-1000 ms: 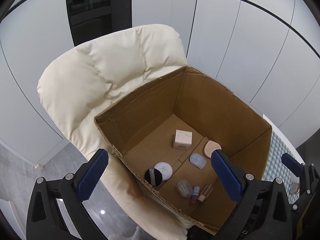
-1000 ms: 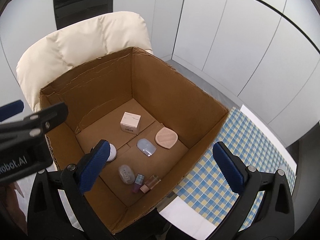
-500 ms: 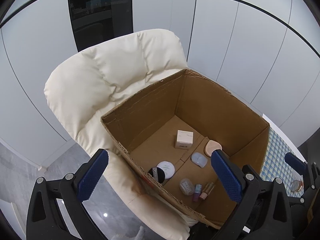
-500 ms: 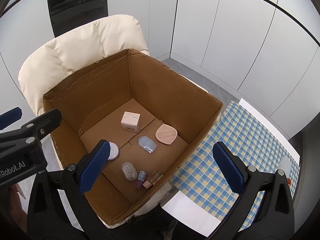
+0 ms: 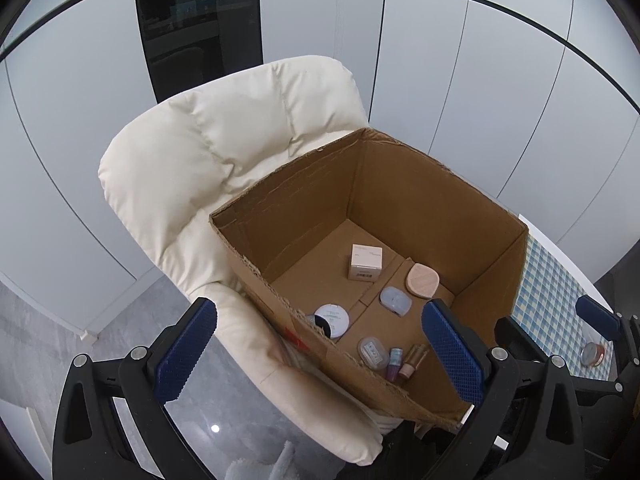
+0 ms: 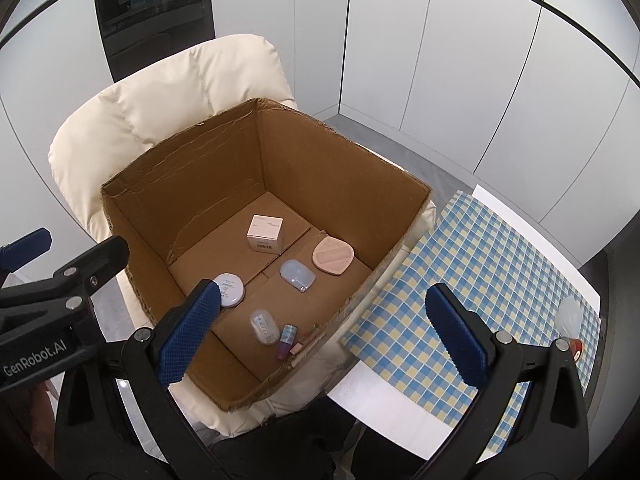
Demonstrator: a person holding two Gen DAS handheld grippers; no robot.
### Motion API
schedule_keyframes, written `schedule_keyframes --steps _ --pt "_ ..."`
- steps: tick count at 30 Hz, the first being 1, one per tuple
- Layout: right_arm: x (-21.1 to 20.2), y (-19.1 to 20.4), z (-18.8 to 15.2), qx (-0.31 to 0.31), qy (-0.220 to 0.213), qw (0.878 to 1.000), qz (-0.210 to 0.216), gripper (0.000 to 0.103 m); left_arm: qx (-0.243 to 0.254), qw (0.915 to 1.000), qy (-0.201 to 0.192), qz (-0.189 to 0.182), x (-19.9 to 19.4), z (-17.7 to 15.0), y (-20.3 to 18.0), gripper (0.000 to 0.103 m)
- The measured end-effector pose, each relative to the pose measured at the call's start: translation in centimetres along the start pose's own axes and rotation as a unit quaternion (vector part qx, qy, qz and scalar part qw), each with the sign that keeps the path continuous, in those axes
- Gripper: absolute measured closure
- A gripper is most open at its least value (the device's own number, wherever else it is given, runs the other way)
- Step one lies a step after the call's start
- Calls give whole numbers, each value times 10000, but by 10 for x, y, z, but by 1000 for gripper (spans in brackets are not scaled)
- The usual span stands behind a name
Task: Organize objects
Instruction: 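Withdraw both open tools up and away from the cardboard box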
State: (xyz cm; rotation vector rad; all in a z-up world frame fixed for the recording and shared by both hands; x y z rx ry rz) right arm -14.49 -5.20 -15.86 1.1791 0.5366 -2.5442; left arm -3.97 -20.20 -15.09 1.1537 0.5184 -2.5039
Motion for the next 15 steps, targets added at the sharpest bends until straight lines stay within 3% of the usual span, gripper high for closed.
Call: schedule_keyframes --steps 15 --pt "-32 -16 -31 77 11 9999 -87 0 39 9999 -10 105 -39 -26 2 1"
Point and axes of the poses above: each gripper's, at about its wrist camera, not at the fingertips, and x roughly the way its jaws point, y to its left, z to its top, the point moved 6 cm from there along x, roughly the way its jaws point, and after that the axes turned 12 degrees about -z, right-handed, at the moved point
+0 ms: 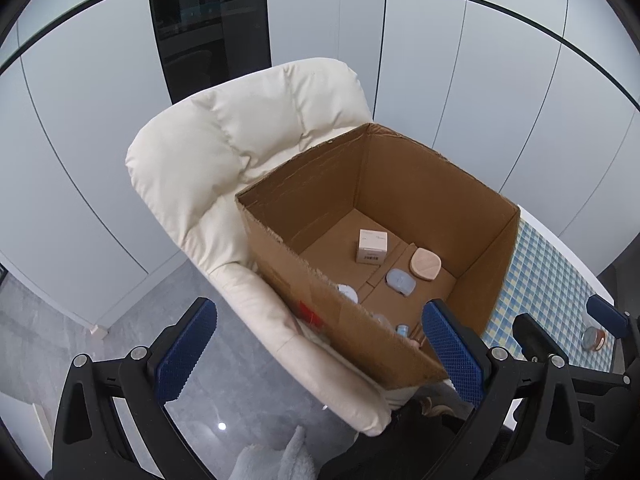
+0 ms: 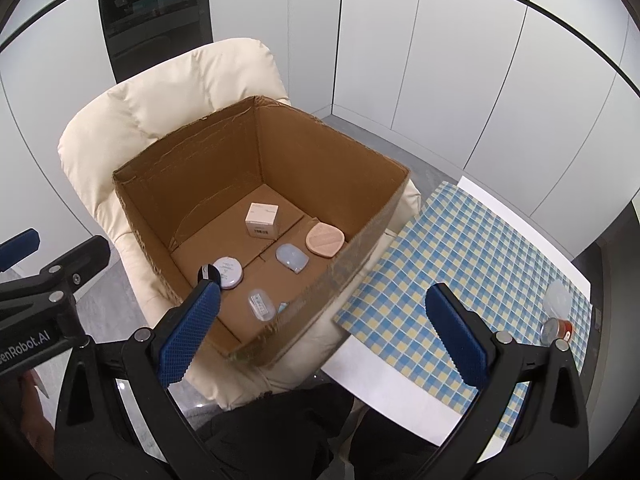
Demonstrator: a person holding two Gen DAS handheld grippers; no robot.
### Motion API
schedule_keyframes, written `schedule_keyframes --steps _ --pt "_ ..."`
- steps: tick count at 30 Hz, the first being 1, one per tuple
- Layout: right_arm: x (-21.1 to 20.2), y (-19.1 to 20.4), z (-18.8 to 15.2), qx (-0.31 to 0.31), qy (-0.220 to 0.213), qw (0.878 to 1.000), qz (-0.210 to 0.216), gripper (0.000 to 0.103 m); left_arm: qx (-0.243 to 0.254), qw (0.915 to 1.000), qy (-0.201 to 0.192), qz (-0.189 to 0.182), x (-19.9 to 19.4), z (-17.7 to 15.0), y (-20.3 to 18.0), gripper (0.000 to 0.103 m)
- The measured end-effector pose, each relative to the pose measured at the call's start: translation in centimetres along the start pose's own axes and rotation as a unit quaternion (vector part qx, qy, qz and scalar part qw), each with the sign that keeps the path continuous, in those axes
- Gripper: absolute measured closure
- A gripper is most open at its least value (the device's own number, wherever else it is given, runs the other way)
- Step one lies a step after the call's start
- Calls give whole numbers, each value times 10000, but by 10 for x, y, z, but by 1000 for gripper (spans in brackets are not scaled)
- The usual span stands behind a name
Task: Organize objects
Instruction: 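Withdraw both open tools up and away from the cardboard box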
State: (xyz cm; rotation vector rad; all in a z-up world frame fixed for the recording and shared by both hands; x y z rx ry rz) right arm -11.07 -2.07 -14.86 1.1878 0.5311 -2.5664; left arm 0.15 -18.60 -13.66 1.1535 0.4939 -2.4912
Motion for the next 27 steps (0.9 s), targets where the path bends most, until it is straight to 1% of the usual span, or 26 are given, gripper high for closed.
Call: schedule_keyframes --steps 6,11,15,20,27 --pt "-20 -11 -14 39 -97 9999 -88 0 92 9999 -88 35 -18 -8 -2 1" --pt "-41 -13 -27 1 -210 9998 -63 0 165 9998 -71 30 -30 -23 -4 1" --pt "-55 -15 -38 -20 -237 9996 -161 0 281 9996 -69 54 -38 -36 -5 1" --pt "-69 -21 -57 88 -177 9998 -2 0 328 9994 -37 107 -46 -50 -2 1" --pt "-81 -27 -81 128 -68 9998 97 0 467 9989 37 96 -54 -69 -6 1"
Point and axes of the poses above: each gripper's, at about its wrist camera, not at the fingertips, and x roughly the way its jaws point, y to its left, z to its top, the point moved 6 cm from there along x, roughly the way its jaws point, and after that the axes turned 12 degrees about -z, right-handed, at the moved point
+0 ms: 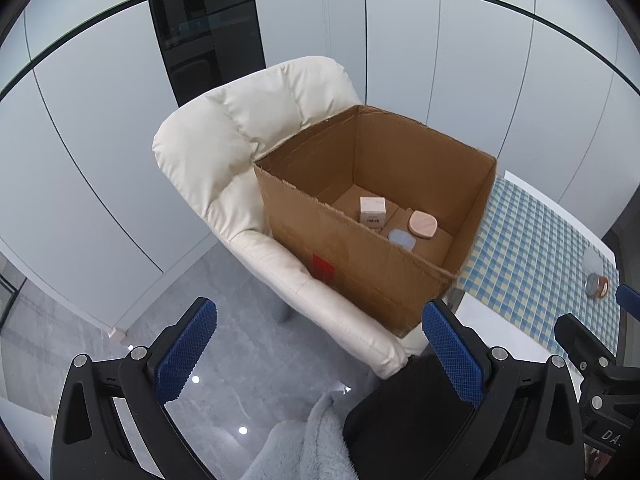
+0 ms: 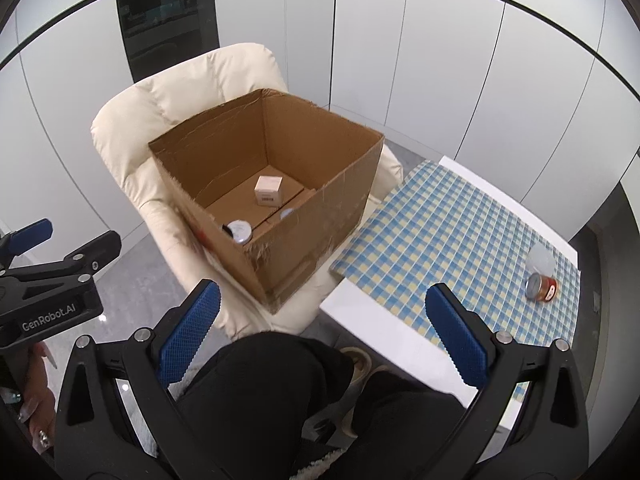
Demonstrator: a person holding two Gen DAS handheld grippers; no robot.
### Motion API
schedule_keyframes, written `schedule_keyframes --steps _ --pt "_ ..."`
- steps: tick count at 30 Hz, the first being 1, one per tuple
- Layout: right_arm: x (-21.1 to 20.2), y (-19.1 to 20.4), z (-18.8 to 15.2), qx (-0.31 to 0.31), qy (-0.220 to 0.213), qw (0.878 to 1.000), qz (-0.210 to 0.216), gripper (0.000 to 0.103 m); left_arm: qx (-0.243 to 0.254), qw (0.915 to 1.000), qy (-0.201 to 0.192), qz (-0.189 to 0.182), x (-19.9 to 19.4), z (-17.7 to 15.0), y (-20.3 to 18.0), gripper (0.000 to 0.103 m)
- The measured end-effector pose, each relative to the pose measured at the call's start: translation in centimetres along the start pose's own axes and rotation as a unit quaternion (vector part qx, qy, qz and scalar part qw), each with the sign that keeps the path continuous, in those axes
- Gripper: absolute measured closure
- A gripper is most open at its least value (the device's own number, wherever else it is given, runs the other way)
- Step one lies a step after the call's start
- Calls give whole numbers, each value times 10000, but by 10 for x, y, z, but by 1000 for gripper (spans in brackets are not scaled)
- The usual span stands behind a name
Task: Organize objects
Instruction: 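Withdraw both open tools up and away from the cardboard box, then move both open tools back toward the checked table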
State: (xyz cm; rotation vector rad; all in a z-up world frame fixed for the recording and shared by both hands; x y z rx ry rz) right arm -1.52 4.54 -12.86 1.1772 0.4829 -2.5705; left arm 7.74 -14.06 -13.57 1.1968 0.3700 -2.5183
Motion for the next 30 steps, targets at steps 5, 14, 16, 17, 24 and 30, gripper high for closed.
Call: schedule_keyframes --steps 5,14,16,17,24,30 --pt "-9 -2 -16 32 35 10000 59 0 70 10000 51 7 -5 -12 -2 1" --pt "-28 -2 -31 28 -33 10000 60 0 95 9999 90 -81 -18 -28 -3 1" --pt "-32 -2 -34 49 -25 10000 62 0 124 9998 110 -115 -21 -33 -5 1" --pt "-34 -2 -36 39 -27 10000 63 0 137 9997 122 -136 -23 -36 -6 1" --pt "-49 3 -46 -21 -37 10000 69 0 265 9995 50 -154 -35 -47 -14 1" --pt "-62 4 -51 -6 -54 10000 24 0 293 9991 71 -309 -44 -54 -20 1"
Point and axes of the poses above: each gripper's, at about its wrist camera, not at the fingertips, and x roughly the way its jaws point, y to its left, z to its top, the point moved 6 cm from there along x, roughly the way its jaws point, and after that the axes turned 12 degrees about -z, right-handed, at the moved point
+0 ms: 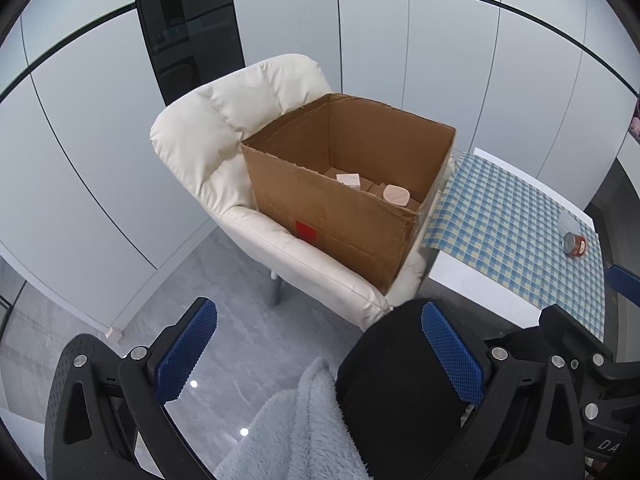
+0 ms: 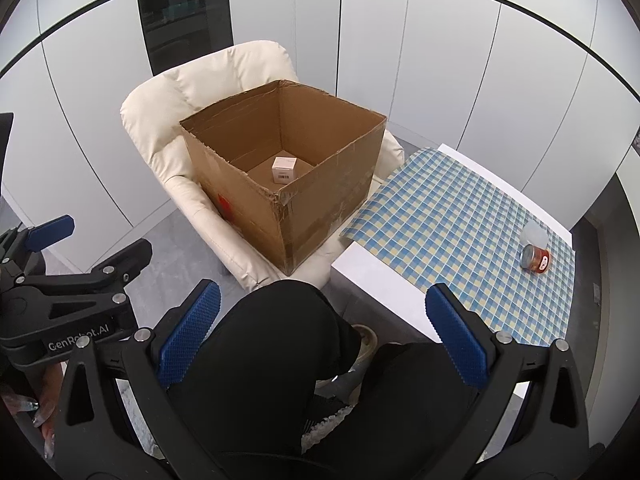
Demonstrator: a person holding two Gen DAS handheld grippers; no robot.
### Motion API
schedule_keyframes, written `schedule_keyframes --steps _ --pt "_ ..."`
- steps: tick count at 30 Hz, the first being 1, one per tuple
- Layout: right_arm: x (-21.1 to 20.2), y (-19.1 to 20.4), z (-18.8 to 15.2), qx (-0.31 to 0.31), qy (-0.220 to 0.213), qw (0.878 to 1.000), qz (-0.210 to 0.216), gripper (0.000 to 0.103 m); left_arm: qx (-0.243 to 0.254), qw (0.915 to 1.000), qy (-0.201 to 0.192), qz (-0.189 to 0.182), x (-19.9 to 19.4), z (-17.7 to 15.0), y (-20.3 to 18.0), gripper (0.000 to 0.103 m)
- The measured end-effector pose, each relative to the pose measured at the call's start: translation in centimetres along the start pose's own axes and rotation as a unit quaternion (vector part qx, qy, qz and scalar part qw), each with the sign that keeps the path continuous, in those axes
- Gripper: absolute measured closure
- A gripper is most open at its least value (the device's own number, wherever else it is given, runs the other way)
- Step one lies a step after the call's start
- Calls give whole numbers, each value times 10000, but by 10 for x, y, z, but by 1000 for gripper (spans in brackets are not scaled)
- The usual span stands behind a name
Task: Organize objects
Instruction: 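Move both open tools back toward the checked table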
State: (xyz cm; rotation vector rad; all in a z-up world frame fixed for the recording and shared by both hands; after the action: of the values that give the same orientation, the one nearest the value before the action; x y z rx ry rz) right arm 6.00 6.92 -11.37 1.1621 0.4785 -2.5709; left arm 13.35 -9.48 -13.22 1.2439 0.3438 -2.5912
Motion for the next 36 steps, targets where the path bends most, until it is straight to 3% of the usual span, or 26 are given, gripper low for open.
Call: schedule_keyframes --steps 18,36 --pt "-16 -14 -13 150 36 9997 -200 0 191 9997 -81 -144 -11 -3 -13 1" --pt "-19 -60 -28 646 183 9962 -562 0 764 9959 -5 -477 -1 1 -65 1"
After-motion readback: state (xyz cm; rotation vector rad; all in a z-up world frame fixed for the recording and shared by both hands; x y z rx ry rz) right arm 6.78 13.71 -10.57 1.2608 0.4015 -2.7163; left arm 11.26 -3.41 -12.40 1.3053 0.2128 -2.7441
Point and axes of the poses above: each gripper's, at about its wrist camera, not at the fingertips, and x roughly the way its jaws point, y to its left, z to its top, the point moved 6 cm from there along x, roughly the way its jaws point, and after that the axes turned 12 degrees about -z, right-handed, at the moved point
